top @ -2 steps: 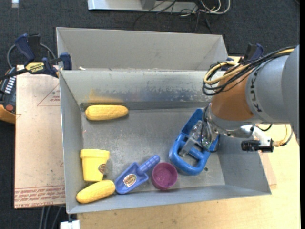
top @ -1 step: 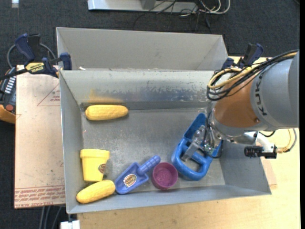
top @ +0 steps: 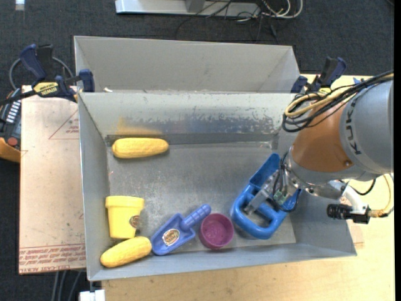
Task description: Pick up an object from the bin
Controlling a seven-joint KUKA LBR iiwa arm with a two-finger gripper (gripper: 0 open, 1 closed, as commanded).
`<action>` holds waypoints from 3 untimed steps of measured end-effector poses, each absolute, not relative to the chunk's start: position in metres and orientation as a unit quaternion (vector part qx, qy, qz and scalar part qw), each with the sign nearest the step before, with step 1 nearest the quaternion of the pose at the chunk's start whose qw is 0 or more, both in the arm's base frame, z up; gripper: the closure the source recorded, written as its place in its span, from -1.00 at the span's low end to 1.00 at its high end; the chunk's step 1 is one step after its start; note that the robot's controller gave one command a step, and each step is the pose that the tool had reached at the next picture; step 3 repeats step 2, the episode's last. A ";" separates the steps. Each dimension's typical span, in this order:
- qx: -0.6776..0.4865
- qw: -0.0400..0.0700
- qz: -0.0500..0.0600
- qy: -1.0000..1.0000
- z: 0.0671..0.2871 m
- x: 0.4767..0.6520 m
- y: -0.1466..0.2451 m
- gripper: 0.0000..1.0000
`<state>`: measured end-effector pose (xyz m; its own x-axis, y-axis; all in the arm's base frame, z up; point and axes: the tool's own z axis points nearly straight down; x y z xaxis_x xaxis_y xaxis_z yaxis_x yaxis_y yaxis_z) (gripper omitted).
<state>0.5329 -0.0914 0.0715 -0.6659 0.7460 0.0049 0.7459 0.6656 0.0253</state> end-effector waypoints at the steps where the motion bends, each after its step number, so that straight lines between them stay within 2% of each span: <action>1: 0.409 0.003 0.013 0.913 0.071 0.533 -0.091 1.00; 2: 0.424 0.003 0.013 0.906 0.070 0.525 -0.084 1.00; 3: 0.424 0.003 0.013 0.906 0.070 0.525 -0.084 1.00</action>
Offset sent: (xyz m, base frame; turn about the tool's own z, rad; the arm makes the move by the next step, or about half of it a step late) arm -0.0101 0.0087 -0.0015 0.0467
